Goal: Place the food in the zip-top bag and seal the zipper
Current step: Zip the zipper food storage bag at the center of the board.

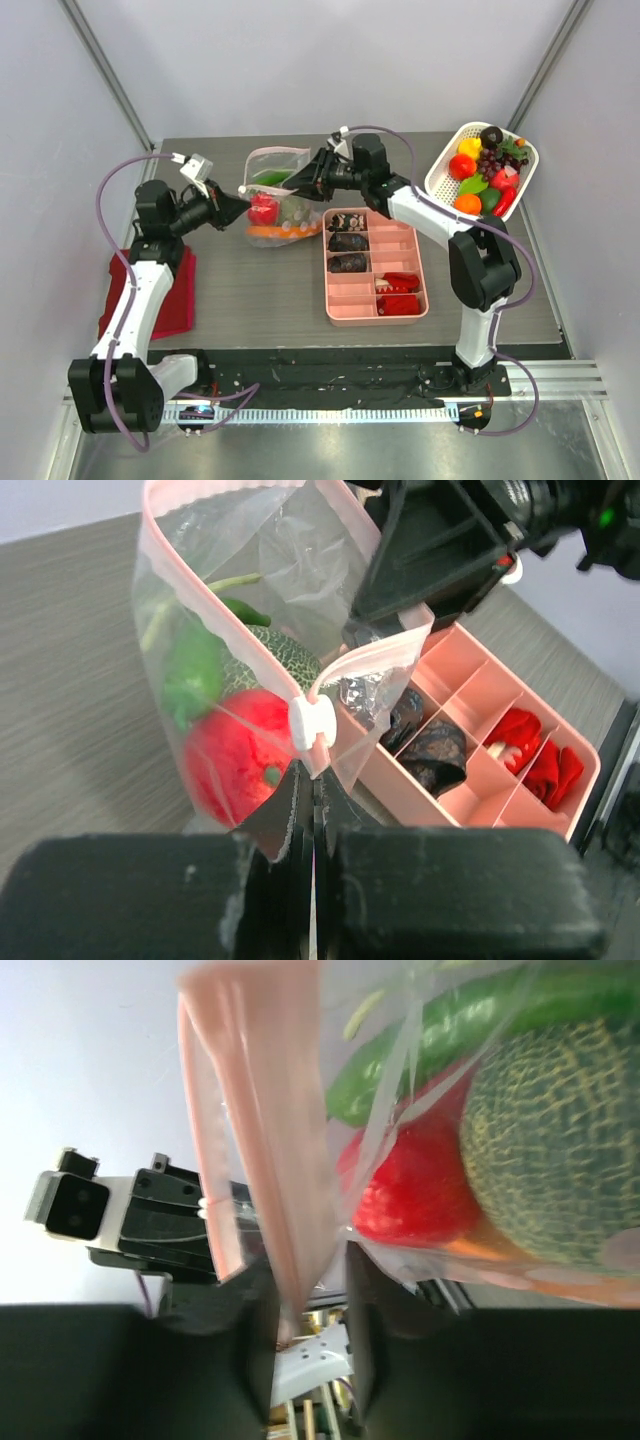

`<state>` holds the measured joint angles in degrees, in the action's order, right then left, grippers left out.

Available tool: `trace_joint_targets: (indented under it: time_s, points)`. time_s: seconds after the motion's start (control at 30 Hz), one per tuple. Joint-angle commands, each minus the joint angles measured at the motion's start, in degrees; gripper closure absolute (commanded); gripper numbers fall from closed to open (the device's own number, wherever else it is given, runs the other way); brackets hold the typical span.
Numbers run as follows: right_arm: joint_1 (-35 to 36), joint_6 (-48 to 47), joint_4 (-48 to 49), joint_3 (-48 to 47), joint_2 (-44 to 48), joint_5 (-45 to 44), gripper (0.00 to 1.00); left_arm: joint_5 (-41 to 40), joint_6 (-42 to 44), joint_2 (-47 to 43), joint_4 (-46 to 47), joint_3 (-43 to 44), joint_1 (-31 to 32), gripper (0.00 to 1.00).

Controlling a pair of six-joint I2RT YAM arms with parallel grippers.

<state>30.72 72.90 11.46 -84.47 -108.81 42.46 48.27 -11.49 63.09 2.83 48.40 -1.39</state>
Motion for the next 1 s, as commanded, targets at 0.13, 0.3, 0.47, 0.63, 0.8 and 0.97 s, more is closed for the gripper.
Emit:
trace_joint_targets:
  time_s: [0.13, 0.3, 0.47, 0.63, 0.8, 0.97]
  points:
    - [-4.52, -19.33, -6.16, -1.40, 7.47, 4.56, 0.25, 6.74, 14.54, -3.94, -10.56, 5.21, -0.55, 1.00]
    - [-6.72, -36.83, -14.60, -5.26, 9.76, 8.78, 0.21, 8.95, 17.98, -5.34, -11.88, 5.74, -0.63, 1.00]
    - [-5.68, -74.98, -29.12, -14.05, 13.01, 7.56, 0.11, 12.19, 24.48, -6.31, -16.36, 6.79, -0.55, 1.00]
    - [-0.58, -101.77, -31.24, -12.66, 16.96, 6.41, 0.09, 15.18, 26.86, -6.66, -18.65, 7.67, -0.54, 1.00]
    - [6.53, -124.80, -31.24, -8.18, 19.87, 6.41, 0.16, 17.73, 31.60, -5.79, -24.61, 10.04, -0.28, 1.00]
    - [10.58, -133.62, -34.48, -11.94, 16.71, 7.11, 0.21, 18.87, 37.66, -4.38, -32.17, 12.85, 0.86, 1.00]
